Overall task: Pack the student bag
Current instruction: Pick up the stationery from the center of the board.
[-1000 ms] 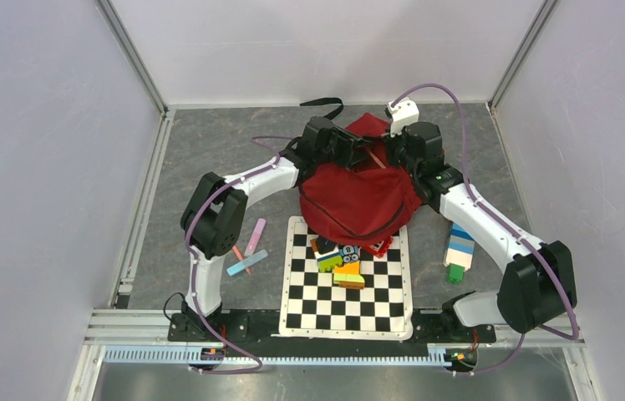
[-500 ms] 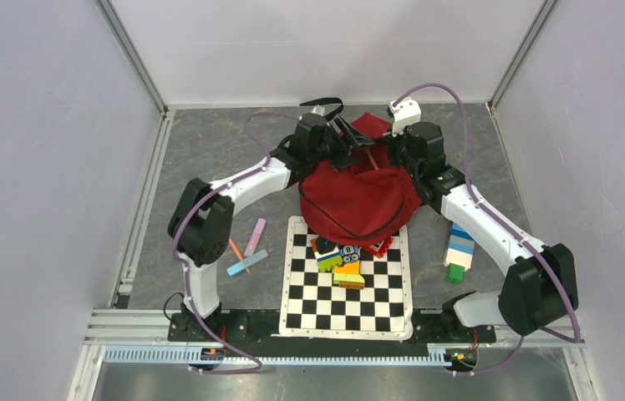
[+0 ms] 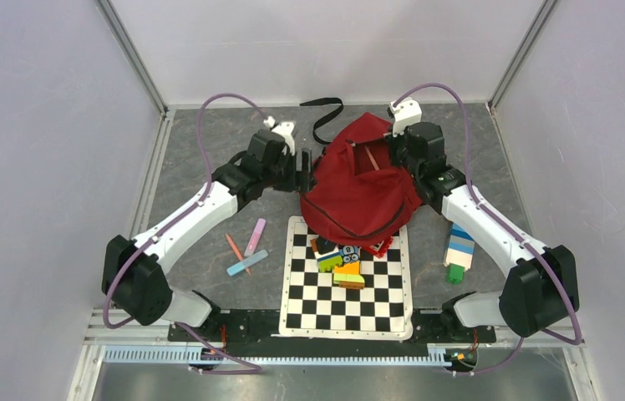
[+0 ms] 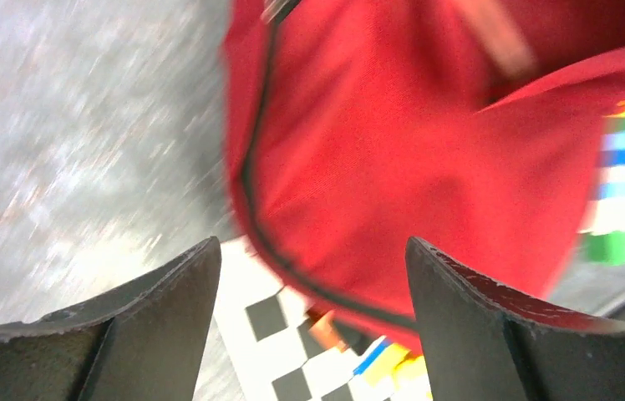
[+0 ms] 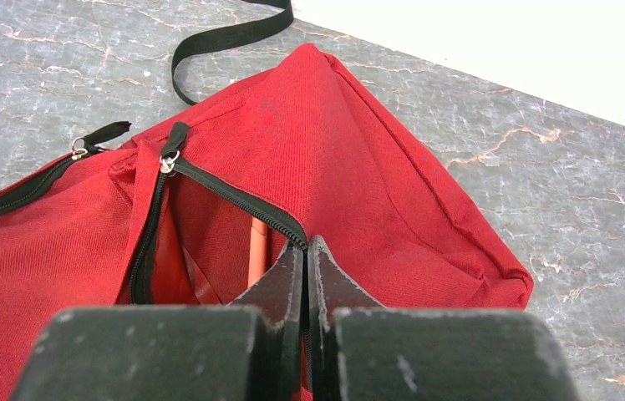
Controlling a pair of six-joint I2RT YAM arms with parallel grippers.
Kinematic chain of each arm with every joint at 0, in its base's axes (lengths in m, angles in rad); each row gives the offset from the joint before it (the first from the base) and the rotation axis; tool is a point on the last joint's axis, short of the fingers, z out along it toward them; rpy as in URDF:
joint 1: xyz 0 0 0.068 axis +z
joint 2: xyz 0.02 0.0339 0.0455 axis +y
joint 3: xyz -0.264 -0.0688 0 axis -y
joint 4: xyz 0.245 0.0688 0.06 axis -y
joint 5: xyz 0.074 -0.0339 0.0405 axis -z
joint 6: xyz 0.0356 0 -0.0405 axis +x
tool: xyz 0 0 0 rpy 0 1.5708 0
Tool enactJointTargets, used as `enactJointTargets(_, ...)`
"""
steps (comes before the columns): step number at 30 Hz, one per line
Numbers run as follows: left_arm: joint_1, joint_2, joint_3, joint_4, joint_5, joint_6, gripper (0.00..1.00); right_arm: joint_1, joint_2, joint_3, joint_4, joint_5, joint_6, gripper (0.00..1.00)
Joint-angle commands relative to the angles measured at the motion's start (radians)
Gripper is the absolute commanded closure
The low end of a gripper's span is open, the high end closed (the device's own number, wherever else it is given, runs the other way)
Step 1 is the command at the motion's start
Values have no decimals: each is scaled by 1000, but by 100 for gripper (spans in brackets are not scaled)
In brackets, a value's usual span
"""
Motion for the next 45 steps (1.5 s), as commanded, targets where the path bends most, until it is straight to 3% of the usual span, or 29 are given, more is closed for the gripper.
enactJointTargets(1,82,-3,-114,-263,-163,52,14,2,-32,11,75,8,5,100)
enactJointTargets(7,197,-14,-254,-334,-220,-117,13,2,-30,10,75,5,10,100)
enactJointTargets(16,218,-5,-366,-263,-181,-149,9,3,-26,17,75,6,12,100)
enactJointTargets(22,222,44,-373,-230,-162,-150,26,3,-27,17,75,5,14,100)
enactJointTargets(28,221,101,-355,-206,-166,-140,37,2,-26,19,75,5,14,100)
enactJointTargets(35,223,142,-338,-188,-191,-159,42,2,-23,18,75,4,17,100)
enactJointTargets(45,223,204,-294,-170,-189,-160,67,2,-24,25,75,8,12,100)
